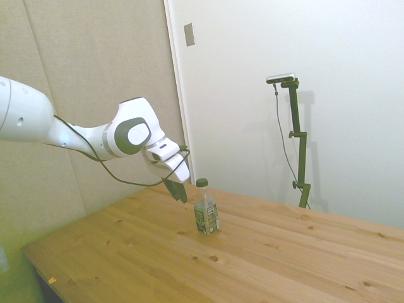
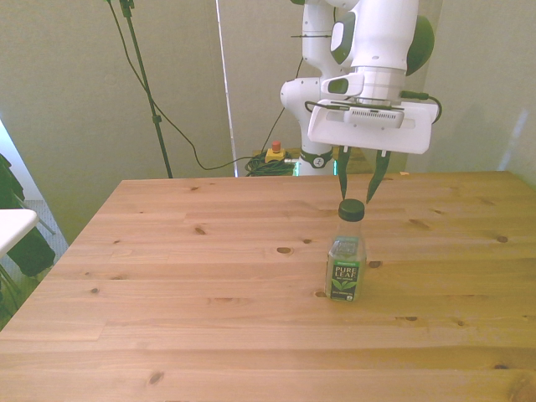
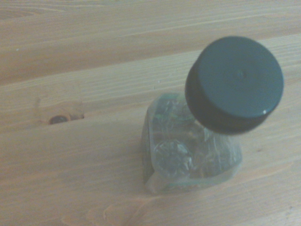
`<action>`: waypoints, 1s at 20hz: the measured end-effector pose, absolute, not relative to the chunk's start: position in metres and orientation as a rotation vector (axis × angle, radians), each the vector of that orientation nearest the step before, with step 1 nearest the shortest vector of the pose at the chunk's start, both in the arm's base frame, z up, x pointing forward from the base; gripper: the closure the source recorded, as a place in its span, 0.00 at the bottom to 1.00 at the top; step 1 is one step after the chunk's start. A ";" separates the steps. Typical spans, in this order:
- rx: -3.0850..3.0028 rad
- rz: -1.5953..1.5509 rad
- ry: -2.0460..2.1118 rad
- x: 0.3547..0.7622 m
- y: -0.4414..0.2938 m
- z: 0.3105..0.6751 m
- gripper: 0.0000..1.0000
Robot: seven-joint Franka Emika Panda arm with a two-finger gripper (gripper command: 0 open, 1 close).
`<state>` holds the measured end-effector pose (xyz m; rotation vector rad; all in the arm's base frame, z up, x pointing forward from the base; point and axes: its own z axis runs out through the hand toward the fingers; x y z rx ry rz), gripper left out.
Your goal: Knock down the bottle
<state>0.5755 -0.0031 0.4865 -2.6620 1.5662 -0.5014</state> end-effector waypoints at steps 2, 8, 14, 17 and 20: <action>-2.655 -0.518 1.579 0.585 -0.005 0.487 1.00; -2.623 -0.553 1.614 0.611 -0.009 0.490 1.00; -2.575 -0.606 1.646 0.646 -0.011 0.497 1.00; -2.559 -0.641 1.672 0.669 -0.019 0.498 1.00; -2.543 -0.660 1.721 0.689 -0.039 0.494 1.00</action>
